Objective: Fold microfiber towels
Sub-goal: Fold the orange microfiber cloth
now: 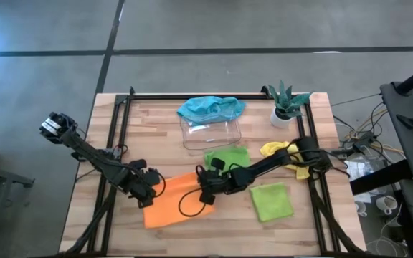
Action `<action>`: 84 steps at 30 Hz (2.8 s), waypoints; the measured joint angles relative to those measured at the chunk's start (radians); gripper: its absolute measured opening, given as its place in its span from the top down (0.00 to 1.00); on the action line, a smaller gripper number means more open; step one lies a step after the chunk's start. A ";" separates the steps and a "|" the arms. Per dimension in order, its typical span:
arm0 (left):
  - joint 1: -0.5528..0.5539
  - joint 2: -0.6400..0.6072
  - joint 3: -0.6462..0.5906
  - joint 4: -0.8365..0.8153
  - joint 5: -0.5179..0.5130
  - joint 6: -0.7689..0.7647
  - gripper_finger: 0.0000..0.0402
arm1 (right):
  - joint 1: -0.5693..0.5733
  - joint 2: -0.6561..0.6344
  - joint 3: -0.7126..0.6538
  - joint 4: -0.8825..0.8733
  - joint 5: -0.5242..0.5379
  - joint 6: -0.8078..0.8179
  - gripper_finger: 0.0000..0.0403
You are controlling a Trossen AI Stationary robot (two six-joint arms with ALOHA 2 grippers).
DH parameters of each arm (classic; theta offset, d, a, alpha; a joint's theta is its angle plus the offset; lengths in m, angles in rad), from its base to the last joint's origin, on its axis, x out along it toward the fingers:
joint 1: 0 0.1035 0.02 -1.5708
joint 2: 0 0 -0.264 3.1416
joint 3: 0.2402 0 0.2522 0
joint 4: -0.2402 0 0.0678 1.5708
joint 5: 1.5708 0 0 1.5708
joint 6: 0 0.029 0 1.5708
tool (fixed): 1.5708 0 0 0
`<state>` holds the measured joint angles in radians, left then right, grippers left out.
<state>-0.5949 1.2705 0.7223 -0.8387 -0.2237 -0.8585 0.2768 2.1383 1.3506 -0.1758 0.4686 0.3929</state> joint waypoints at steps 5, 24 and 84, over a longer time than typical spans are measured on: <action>0.000 0.000 -0.009 -0.001 -0.020 0.001 0.95 | 0.000 -0.019 0.001 -0.033 0.005 0.014 0.76; -0.070 0.009 0.001 0.355 -0.062 0.065 0.64 | 0.093 -0.026 0.204 -0.169 0.007 -0.111 0.51; -0.211 0.025 -0.043 0.317 0.053 -0.292 0.64 | -0.030 0.137 0.313 -0.072 -0.213 -0.346 0.49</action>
<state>-0.8055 1.2960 0.6790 -0.5218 -0.1707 -1.1510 0.2465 2.2756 1.6633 -0.2473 0.2560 0.0473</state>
